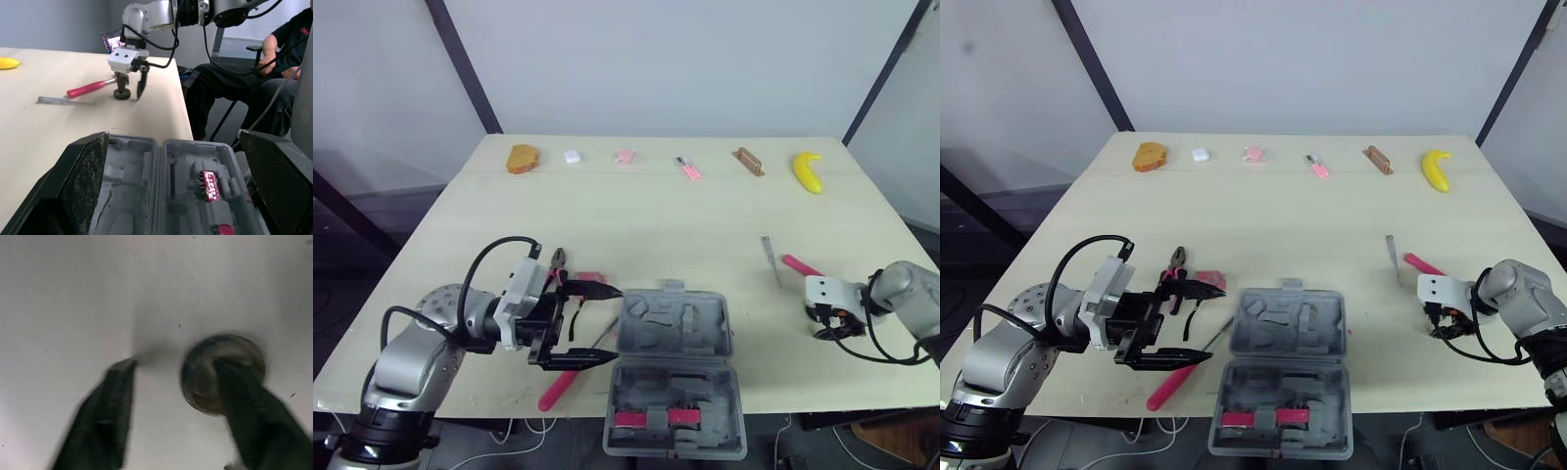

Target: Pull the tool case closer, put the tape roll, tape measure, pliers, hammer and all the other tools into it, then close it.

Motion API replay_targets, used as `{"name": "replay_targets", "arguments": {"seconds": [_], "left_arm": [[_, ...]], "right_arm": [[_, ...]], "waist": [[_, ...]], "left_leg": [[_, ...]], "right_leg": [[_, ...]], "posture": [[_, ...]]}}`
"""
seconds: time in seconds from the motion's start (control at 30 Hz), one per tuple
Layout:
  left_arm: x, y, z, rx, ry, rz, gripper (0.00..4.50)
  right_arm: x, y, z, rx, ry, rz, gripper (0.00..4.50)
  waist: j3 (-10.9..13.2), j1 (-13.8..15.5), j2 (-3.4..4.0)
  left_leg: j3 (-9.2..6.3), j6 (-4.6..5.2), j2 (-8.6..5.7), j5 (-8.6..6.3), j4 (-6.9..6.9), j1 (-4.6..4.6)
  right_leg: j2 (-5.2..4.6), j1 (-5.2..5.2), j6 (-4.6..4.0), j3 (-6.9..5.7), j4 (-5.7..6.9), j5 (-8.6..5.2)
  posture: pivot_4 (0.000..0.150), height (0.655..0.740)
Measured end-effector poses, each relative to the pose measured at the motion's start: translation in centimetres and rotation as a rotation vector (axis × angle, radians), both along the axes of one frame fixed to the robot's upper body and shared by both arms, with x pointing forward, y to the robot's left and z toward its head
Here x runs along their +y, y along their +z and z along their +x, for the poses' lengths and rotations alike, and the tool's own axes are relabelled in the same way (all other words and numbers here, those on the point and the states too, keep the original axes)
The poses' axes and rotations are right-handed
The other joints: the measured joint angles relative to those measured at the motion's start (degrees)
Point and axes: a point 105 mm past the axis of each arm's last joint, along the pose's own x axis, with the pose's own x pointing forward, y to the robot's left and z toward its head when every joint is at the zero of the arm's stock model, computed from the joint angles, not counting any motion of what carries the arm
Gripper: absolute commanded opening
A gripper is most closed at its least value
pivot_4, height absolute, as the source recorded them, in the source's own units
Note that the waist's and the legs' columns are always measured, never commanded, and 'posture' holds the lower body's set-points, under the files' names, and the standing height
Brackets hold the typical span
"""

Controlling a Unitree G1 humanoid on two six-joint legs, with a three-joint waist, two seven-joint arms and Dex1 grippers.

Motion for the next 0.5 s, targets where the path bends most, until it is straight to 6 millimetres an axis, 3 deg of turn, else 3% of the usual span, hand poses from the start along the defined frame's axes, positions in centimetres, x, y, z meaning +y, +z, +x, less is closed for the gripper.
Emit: {"name": "replay_targets", "arguments": {"seconds": [0.07, 0.3, 0.43, 0.5], "left_arm": [[-0.1, 0.0, -0.1, 0.0, -0.006, -0.004, 4.5], [-0.9, -0.3, -0.3, 0.016, -0.033, -0.043, 4.5], [-1.0, -0.2, -0.3, 0.012, -0.038, -0.058, 4.5], [-1.0, -0.2, -0.2, 0.006, -0.033, -0.069, 4.5]], "right_arm": [[0.0, 0.0, 0.0, -0.002, 0.002, -0.005, 0.04], [-0.1, 0.1, 0.0, 0.001, 0.018, -0.019, 0.04], [-0.8, 1.0, -0.2, 0.001, 0.06, -0.08, 0.04], [-0.2, 2.3, 0.1, -0.007, 0.1, -0.097, 0.04]], "waist": [[0.0, 0.1, 0.0], [0.0, 0.2, 0.01], [0.1, 0.3, 0.15], [0.1, 0.1, 0.19]], "left_leg": [[0.0, 0.0, 0.0, 0.0, 0.01, 0.0], [-0.01, 0.0, -0.01, 0.0, 0.01, -0.01], [-0.01, 0.0, -0.02, 0.0, 0.0, -0.01], [-0.01, 0.0, -0.01, 0.0, 0.0, 0.0]], "right_leg": [[0.0, 0.0, 0.0, 0.0, 0.01, 0.0], [-0.01, 0.0, 0.0, -0.01, 0.02, 0.0], [-0.03, 0.0, 0.0, -0.02, 0.02, 0.0], [-0.01, -0.02, 0.0, -0.01, 0.04, 0.0]], "posture": [[0.15, 0.74], [0.15, 0.74], [0.15, 0.74], [0.15, 0.74]]}}
